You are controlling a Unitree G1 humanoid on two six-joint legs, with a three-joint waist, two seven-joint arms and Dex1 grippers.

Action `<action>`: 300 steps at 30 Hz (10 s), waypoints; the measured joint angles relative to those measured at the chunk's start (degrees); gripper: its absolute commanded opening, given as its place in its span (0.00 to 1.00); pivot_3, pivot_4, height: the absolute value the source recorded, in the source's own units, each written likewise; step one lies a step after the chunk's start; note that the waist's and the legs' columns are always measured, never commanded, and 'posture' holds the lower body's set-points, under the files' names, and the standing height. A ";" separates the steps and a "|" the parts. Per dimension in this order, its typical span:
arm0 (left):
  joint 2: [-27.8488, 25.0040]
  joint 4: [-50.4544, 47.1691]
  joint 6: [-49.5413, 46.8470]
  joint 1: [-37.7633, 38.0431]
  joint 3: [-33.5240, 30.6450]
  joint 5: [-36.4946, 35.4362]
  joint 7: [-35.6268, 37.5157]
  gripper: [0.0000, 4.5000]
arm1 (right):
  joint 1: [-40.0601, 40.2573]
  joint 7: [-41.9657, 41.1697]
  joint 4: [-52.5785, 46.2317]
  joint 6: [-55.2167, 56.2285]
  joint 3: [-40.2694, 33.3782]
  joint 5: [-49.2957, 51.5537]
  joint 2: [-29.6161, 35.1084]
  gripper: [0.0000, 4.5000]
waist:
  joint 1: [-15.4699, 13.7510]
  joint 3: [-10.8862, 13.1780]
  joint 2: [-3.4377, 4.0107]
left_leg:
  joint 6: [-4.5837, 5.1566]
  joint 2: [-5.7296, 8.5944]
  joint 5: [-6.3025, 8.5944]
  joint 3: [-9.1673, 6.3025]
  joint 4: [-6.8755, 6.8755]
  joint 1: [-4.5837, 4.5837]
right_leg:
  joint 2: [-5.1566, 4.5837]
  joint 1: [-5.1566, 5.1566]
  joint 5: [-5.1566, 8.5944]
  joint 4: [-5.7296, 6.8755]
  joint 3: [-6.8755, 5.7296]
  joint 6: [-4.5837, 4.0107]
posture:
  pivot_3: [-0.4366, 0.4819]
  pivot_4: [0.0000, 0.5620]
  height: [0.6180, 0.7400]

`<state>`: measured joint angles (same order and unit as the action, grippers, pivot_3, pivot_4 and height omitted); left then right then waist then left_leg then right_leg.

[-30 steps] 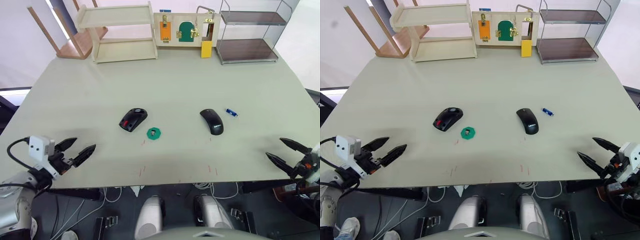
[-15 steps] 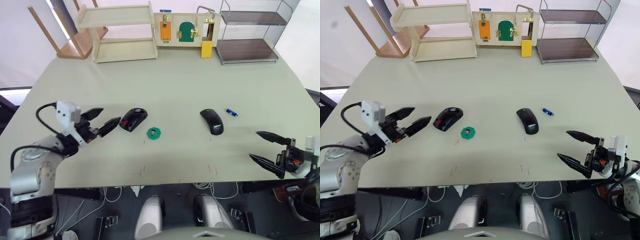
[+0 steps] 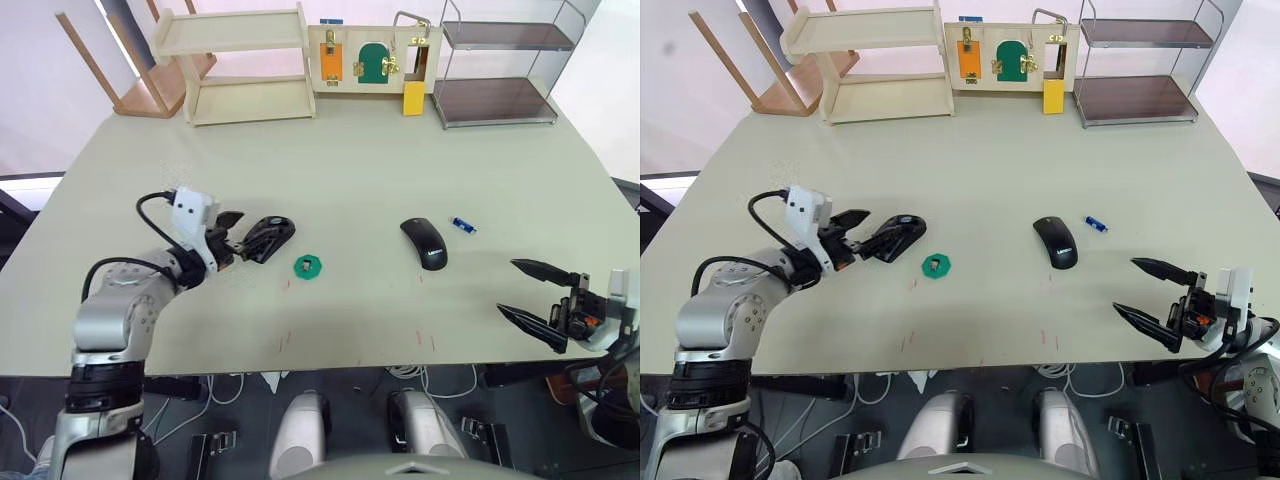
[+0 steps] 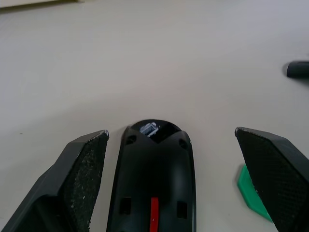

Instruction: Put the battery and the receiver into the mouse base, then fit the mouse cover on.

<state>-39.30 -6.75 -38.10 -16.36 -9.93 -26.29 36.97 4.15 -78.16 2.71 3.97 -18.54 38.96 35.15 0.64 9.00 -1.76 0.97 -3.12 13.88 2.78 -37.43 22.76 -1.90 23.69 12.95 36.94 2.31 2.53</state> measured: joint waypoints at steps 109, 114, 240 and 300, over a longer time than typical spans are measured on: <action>-0.90 -14.92 3.08 -4.03 33.92 14.56 17.56 0.66 | -1.96 0.86 -0.70 2.13 0.54 -1.52 0.23 1.00 | -0.03 0.01 0.03 | 0.01 0.04 -0.01 -0.03 -0.11 -0.01 | 0.04 0.00 0.02 0.14 0.07 -0.01 | 0.48 0.27 1.00; -0.61 -13.69 4.71 -3.75 34.86 15.87 18.41 0.66 | -5.68 9.38 -0.14 0.51 0.48 -5.03 0.16 1.00 | 0.04 0.01 0.03 | 0.01 0.04 -0.01 -0.02 -0.15 -0.01 | 0.04 0.00 0.03 0.15 0.09 -0.03 | 0.48 0.27 1.00; 3.23 -11.82 -0.50 -7.82 37.53 19.41 20.12 0.66 | -31.13 99.42 -24.03 -85.03 26.76 59.48 3.46 0.83 | 0.04 -0.02 0.20 | 0.06 0.04 0.01 -0.21 -0.31 0.28 | -0.05 0.02 0.12 -0.02 -0.04 0.21 | 0.48 0.27 1.00; 3.50 -11.64 -2.53 -8.46 37.39 18.81 20.27 0.66 | -6.34 23.28 -12.62 -11.32 31.42 -16.36 -5.21 0.02 | -0.08 -0.01 0.18 | 0.06 0.02 0.01 -0.16 -0.32 0.13 | 0.01 -0.06 0.15 -0.05 -0.07 0.26 | 0.48 0.27 1.00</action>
<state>-35.80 -18.40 -40.63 -24.83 27.46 -7.48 57.24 -2.19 -54.88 -9.92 -7.35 12.88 22.60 29.93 0.55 8.98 -1.57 1.03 -3.10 13.89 2.63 -37.74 22.90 -1.89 23.63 13.10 36.89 2.24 2.79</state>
